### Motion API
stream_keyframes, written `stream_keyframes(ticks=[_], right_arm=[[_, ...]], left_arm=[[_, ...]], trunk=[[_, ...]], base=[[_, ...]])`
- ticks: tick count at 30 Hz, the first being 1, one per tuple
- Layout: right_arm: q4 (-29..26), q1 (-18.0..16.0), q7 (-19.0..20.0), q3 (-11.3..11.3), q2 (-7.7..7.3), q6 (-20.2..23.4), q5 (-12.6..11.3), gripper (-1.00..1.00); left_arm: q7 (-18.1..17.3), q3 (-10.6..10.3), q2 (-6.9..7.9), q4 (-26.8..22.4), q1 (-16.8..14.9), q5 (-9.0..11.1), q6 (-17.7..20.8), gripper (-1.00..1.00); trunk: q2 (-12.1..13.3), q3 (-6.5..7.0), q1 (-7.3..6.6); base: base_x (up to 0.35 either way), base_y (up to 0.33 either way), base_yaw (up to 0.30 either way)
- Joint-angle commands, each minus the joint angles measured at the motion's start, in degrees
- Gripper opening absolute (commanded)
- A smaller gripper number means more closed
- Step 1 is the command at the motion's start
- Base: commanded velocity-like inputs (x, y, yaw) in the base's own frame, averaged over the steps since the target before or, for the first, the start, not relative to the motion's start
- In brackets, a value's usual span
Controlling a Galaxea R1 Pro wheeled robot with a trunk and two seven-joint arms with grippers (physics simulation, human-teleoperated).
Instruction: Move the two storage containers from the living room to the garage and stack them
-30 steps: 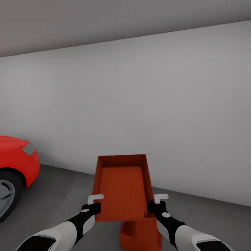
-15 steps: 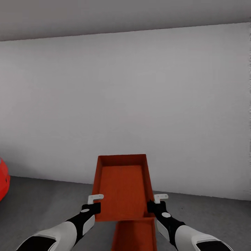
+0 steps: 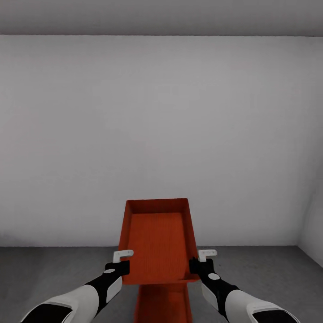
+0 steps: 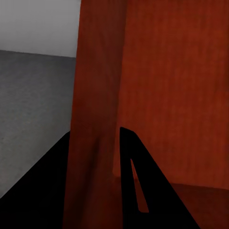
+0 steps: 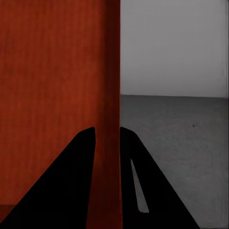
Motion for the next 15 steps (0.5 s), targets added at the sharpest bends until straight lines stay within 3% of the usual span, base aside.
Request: stream_keyframes(ticks=[1,15], right_arm=[[-0.17,-0.1,-0.26,-4.02,0.07,-0.99,1.29,-1.0],[-0.17,-0.1,-0.26,-4.03,0.03,-0.99,1.29,-1.0]], left_arm=[[0.42,2.1,0.6,0.18,-0.02,0.97,-0.26,-1.0],[0.46,2.12,0.6,0.18,-0.02,0.97,-0.27,-1.0]], trunk=[[-0.07,-0.09,0.01],[-0.07,-0.09,0.01]], base=[[0.009,0.006,-0.281],[0.001,0.001,-0.279]])
